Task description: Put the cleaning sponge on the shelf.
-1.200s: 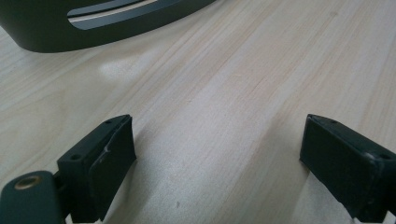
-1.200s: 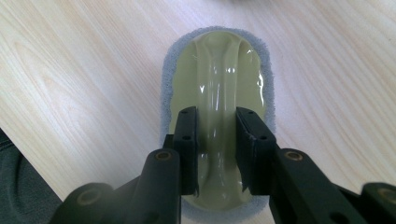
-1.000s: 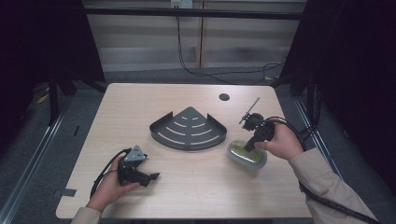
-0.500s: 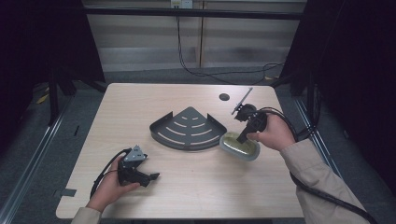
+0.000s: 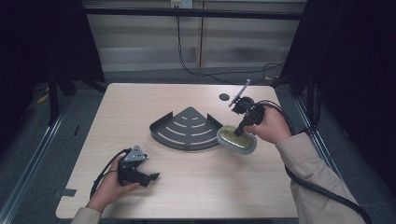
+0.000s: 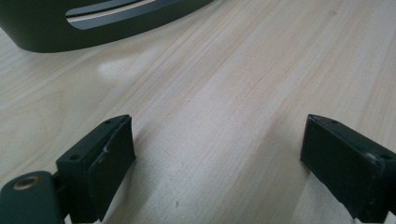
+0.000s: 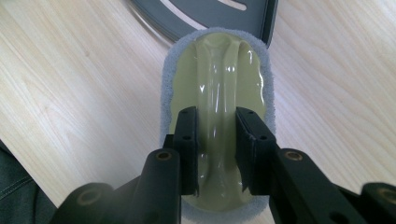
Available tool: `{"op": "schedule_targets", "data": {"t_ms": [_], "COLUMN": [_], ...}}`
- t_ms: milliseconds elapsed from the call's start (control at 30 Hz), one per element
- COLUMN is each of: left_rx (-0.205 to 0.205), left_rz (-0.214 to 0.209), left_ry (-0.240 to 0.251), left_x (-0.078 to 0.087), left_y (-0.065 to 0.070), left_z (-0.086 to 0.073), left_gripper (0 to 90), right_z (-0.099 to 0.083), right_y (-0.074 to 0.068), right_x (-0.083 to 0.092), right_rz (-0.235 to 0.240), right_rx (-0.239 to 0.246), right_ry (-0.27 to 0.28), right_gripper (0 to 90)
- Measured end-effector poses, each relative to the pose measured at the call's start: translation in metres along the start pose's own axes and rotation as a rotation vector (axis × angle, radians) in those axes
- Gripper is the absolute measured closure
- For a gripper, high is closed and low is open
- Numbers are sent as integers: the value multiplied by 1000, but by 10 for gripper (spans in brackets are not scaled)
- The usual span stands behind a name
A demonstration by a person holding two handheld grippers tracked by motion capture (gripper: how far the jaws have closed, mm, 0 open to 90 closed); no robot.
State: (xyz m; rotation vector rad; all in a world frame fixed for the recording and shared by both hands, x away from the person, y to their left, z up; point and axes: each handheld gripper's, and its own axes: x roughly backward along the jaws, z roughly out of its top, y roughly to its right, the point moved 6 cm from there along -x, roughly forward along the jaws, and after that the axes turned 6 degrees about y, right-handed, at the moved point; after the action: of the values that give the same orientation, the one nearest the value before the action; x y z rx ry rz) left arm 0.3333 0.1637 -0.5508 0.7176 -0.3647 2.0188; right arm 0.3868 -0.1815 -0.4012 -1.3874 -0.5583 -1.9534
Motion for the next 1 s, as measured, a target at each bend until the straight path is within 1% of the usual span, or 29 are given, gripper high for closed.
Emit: {"op": "schedule_targets", "data": {"t_ms": [67,167,233,333,400,600,733,767,933,967,1000], "left_rx": [0,0,0,0,0,0,0,0,-1,-1,0], "left_rz": [0,0,0,0,0,0,0,0,1,0,-1], "left_ry": [-1,0,0,0,-1,0,-1,0,0,0,-1], "left_x": [0,0,0,0,0,0,0,0,0,0,0], "left_y": [0,0,0,0,0,0,0,0,0,0,0], "left_z": [0,0,0,0,0,0,0,0,0,0,0], "left_gripper": [94,93,94,93,93,93,93,93,93,92,92], "right_z": [2,5,9,11,15,21,27,30,35,36,38], "right_y": [1,2,4,5,7,11,14,14,17,19,19], "right_x": [1,3,6,7,10,11,11,11,10,10,10], "right_rz": [-5,-4,-14,-14,-19,-19,-19,-21,-25,-27,-26], "right_rx": [5,-5,-7,-12,-24,-49,-69,-85,-90,-82,-93], "right_ry": [-3,13,16,21,24,39,59,58,53,53,56], "right_gripper": [713,713,713,713,713,713,713,713,713,713,713]}}
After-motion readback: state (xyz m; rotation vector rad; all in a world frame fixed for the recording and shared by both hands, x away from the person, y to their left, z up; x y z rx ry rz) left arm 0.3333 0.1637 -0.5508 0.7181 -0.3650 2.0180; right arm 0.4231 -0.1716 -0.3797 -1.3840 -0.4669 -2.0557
